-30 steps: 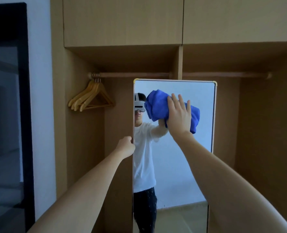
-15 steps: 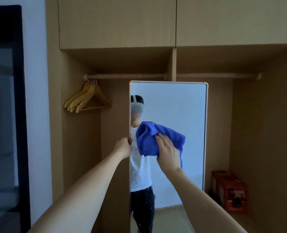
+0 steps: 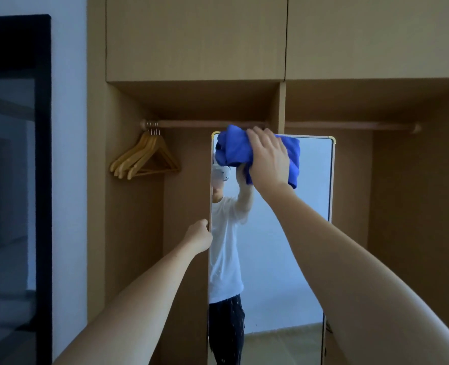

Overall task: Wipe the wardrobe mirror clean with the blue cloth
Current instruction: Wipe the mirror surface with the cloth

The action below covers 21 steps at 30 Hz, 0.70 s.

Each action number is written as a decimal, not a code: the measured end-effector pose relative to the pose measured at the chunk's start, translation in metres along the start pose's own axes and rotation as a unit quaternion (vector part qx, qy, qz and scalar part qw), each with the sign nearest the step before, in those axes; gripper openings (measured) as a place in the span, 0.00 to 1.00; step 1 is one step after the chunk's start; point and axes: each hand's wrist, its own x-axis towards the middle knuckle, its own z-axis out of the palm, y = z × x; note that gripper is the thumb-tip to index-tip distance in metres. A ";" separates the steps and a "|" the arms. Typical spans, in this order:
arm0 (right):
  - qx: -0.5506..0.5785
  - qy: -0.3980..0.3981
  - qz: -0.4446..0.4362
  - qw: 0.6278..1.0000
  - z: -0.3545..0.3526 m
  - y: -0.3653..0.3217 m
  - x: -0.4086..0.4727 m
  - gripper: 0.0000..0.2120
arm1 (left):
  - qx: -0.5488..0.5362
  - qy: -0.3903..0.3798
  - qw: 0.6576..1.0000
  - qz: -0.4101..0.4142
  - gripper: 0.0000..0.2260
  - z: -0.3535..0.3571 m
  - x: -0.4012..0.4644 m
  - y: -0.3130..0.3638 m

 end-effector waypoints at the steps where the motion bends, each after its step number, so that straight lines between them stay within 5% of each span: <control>1: -0.049 -0.071 -0.015 0.996 0.009 0.000 0.001 0.31 | -0.003 -0.002 1.000 0.000 0.13 0.000 0.001 -0.001; 4: -0.123 -0.169 -0.017 0.978 0.038 0.005 -0.017 0.29 | -0.010 -0.008 1.000 0.000 0.11 0.000 0.001 -0.002; 12: -0.105 -0.114 -0.010 0.988 0.060 0.010 -0.080 0.20 | -0.011 -0.001 1.000 -0.005 0.15 0.004 0.006 -0.002; 17: -0.054 -0.151 0.047 0.986 0.044 0.006 -0.076 0.12 | -0.003 -0.006 1.000 -0.009 0.18 0.005 0.003 0.000; 21: 0.038 0.019 0.105 0.994 0.013 0.000 -0.052 0.18 | 0.007 -0.010 1.000 -0.012 0.19 0.002 0.004 -0.001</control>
